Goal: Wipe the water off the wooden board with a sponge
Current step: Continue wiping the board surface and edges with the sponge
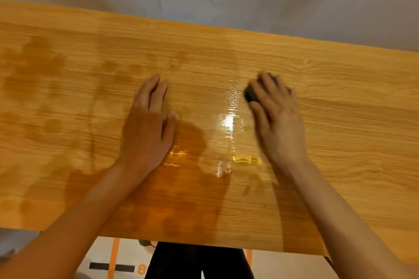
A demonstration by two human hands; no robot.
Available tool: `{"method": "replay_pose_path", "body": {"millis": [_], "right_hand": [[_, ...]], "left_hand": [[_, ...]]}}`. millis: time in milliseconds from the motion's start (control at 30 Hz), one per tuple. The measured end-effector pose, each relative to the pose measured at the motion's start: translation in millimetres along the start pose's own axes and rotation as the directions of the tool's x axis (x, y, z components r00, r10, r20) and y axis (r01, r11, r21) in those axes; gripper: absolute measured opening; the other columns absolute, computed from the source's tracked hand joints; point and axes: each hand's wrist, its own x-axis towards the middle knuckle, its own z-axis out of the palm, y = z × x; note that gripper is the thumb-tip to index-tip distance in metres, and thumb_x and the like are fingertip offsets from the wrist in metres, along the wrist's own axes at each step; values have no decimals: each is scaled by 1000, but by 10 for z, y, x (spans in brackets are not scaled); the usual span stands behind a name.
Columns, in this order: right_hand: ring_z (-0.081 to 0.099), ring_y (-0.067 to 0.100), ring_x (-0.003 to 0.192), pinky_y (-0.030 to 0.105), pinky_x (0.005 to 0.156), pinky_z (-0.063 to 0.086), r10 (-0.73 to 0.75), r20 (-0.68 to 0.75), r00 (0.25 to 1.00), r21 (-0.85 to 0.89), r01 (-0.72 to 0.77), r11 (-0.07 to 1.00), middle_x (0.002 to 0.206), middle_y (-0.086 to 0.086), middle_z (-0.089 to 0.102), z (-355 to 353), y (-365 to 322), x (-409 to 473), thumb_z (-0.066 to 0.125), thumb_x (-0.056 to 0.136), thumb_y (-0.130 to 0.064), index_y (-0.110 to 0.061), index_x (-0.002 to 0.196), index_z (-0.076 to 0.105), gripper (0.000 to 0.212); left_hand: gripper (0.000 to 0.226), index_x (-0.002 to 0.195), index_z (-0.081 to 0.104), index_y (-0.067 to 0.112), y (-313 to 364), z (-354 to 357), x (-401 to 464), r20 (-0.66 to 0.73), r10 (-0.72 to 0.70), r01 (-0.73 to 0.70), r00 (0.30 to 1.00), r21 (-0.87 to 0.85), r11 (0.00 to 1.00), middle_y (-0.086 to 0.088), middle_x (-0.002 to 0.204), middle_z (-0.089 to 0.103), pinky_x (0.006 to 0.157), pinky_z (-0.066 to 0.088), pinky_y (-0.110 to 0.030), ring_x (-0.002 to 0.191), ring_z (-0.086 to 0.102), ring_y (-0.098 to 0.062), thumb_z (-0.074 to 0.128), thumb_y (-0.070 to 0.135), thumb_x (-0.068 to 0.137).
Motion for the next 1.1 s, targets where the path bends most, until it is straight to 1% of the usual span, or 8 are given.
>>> {"method": "replay_pose_path", "body": {"millis": [167, 300, 400, 533, 667, 800, 967, 1100], "right_hand": [[21, 30, 147, 49, 120, 11, 319, -146, 937, 9, -321, 947, 156, 3, 34, -146, 187, -222, 38, 103, -31, -19, 142, 48, 43], [34, 34, 141, 52, 115, 25, 81, -115, 990, -55, -88, 995, 148, 7, 47, 307, -560, -14, 49, 100, -26, -18, 132, 59, 35], [33, 32, 142, 52, 116, 25, -103, -53, 993, -45, 100, 994, 149, 5, 46, 666, -1135, 113, 50, 99, -28, -20, 132, 59, 35], [29, 26, 144, 46, 119, 19, -237, 66, 969, -26, 240, 971, 152, 0, 41, 462, -813, 68, 44, 100, -34, -23, 138, 53, 40], [25, 22, 147, 51, 119, 18, 36, 8, 999, -9, -35, 999, 154, 0, 37, -103, 67, -407, 43, 102, -33, -23, 140, 51, 41], [22, 27, 147, 52, 119, 16, 240, -91, 966, 21, -240, 971, 155, 1, 36, -127, 19, -476, 40, 102, -32, -22, 140, 51, 41], [39, 32, 139, 52, 115, 22, -67, -63, 996, -54, 64, 997, 145, 6, 50, 542, -906, -109, 57, 96, -27, -22, 128, 63, 32], [28, 28, 145, 50, 118, 18, -271, 68, 960, 14, 271, 962, 153, 2, 40, 478, -825, -48, 51, 99, -29, -23, 137, 55, 38]], "left_hand": [[58, 151, 37, -4, -116, 19, -188, -34, 38, -35, 999, 75, 997, -23, 160, 32, 116, 35, -60, 150, 29, -37, 40, 30, 105], [57, 151, 38, -2, -100, 6, -143, -30, 10, -8, 999, 81, 997, -20, 160, 33, 117, 35, -57, 150, 29, -35, 39, 31, 104], [59, 152, 38, 1, -101, 0, -144, -29, -12, 15, 1000, 83, 996, -16, 162, 32, 117, 37, -56, 151, 28, -30, 38, 34, 103], [58, 153, 37, 3, -114, 2, -149, -24, -6, 8, 1000, 81, 997, -14, 162, 31, 118, 36, -54, 152, 28, -29, 41, 33, 103], [58, 152, 38, 2, -124, 12, -157, -26, 0, 2, 1000, 76, 997, -15, 161, 33, 118, 35, -53, 151, 29, -31, 43, 32, 103], [56, 152, 38, 3, -123, 14, -153, -38, 1, 2, 999, 70, 998, -14, 160, 34, 118, 35, -53, 150, 29, -31, 44, 31, 103], [53, 151, 38, 6, -96, -1, -160, -60, -1, 6, 998, 70, 998, -10, 161, 31, 118, 36, -47, 150, 30, -26, 44, 31, 105], [50, 149, 41, 3, -87, -10, -162, -86, 49, -43, 995, 75, 996, -14, 158, 35, 116, 39, -43, 147, 35, -28, 46, 27, 105]]}}
